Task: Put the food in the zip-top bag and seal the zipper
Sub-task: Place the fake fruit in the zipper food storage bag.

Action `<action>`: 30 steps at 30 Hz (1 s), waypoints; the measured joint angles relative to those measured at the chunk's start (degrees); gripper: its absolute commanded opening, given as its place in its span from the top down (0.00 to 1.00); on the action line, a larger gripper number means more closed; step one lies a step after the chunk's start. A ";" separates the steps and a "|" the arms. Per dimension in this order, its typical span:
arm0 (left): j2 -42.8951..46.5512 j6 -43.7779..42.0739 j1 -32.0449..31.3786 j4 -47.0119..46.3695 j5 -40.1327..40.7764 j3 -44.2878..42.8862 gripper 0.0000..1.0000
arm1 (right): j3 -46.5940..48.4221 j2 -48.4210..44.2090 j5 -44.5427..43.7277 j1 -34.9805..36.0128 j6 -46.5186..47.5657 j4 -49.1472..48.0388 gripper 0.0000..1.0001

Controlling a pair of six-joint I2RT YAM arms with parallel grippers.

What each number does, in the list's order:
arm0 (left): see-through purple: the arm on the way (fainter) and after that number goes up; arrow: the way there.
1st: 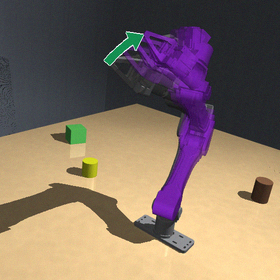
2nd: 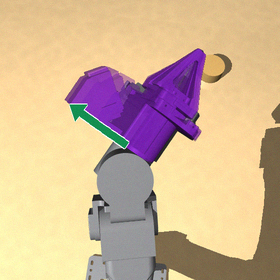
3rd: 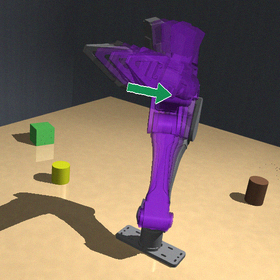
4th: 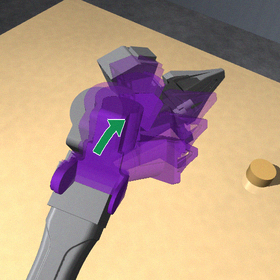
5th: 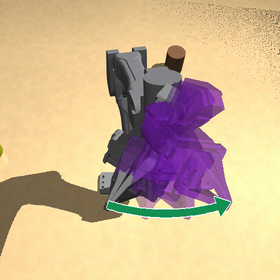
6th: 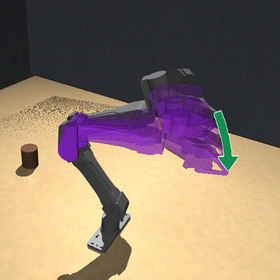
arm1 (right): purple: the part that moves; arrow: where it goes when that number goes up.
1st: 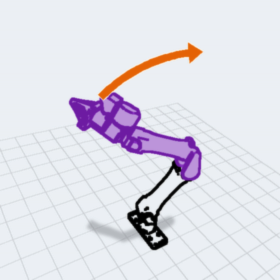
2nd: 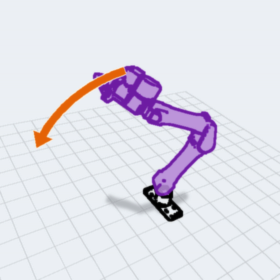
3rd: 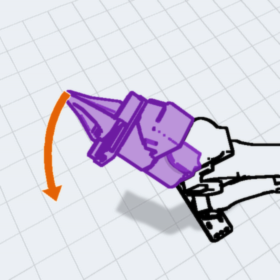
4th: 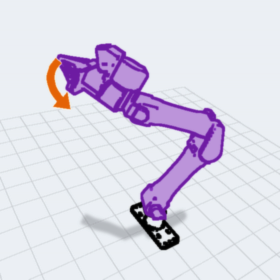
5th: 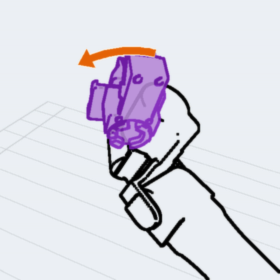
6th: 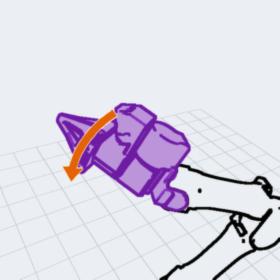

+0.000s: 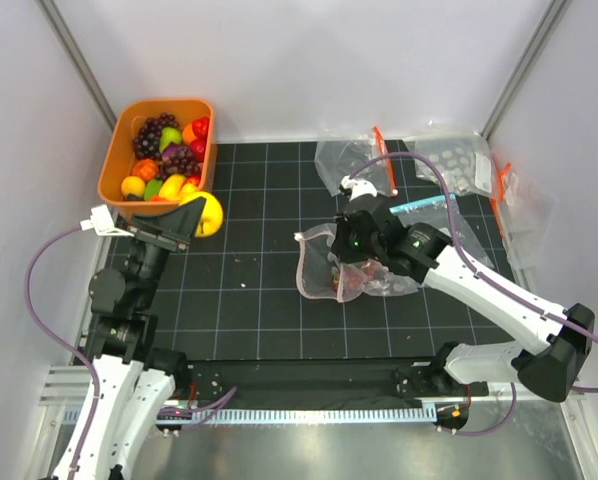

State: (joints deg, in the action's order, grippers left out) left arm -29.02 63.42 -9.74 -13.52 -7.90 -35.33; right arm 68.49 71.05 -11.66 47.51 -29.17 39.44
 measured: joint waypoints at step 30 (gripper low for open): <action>-34.21 -20.35 -48.52 9.44 21.00 -10.08 0.69 | 6.45 0.52 0.26 0.00 -1.46 2.08 0.99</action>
State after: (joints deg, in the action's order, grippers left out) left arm -63.22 43.07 -58.26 -4.08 13.10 -45.41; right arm 74.94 71.57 -11.40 47.51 -30.63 41.52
